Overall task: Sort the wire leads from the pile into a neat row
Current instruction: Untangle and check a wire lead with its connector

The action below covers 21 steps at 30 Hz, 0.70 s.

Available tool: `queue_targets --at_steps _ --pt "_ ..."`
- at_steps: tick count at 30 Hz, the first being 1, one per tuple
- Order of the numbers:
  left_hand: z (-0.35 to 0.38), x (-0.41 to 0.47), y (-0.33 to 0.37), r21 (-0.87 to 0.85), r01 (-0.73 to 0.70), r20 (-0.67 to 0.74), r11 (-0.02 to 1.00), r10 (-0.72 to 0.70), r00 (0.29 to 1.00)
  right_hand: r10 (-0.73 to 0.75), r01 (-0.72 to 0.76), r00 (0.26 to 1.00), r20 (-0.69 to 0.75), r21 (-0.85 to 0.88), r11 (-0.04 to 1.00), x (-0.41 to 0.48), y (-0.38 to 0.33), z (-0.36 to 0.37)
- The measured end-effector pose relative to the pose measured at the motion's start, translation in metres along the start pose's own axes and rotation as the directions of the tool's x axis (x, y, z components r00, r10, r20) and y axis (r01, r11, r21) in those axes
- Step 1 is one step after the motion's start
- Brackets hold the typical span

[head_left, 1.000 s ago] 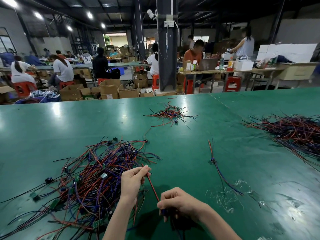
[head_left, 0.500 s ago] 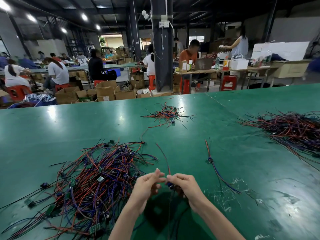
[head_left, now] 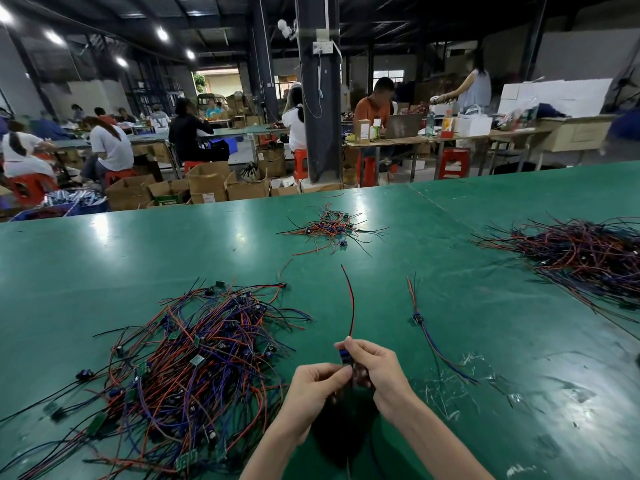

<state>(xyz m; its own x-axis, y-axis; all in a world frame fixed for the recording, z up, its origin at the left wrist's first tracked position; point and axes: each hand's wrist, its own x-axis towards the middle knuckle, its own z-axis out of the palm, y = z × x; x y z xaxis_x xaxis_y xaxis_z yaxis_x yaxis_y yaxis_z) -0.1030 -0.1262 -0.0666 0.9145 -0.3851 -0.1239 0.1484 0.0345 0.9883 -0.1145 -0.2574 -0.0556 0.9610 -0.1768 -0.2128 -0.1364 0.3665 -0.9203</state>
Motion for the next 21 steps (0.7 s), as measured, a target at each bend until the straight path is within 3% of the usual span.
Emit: queue_targets --at_steps 7,12,16,18,21 --pt "0.003 0.001 -0.002 -0.150 0.094 -0.045 0.984 -0.102 0.994 0.038 -0.038 0.999 0.001 0.093 0.995 -0.001 0.003 0.002" --pt "0.005 0.001 -0.002 -0.319 0.186 0.001 0.929 -0.196 0.981 0.038 -0.039 0.999 0.010 0.122 0.992 -0.002 0.004 0.005" --pt "0.004 0.004 -0.003 -0.343 0.203 0.011 0.917 -0.212 0.977 0.040 -0.042 0.999 0.018 0.129 0.991 0.000 0.006 0.005" --pt "0.001 0.005 -0.002 -0.342 0.197 0.003 0.919 -0.208 0.978 0.035 -0.038 0.999 0.022 0.101 0.994 0.000 0.008 0.005" --pt "-0.004 0.006 -0.001 -0.336 0.166 -0.057 0.927 -0.196 0.979 -0.013 0.016 1.000 0.028 -0.080 0.997 -0.001 0.011 0.005"
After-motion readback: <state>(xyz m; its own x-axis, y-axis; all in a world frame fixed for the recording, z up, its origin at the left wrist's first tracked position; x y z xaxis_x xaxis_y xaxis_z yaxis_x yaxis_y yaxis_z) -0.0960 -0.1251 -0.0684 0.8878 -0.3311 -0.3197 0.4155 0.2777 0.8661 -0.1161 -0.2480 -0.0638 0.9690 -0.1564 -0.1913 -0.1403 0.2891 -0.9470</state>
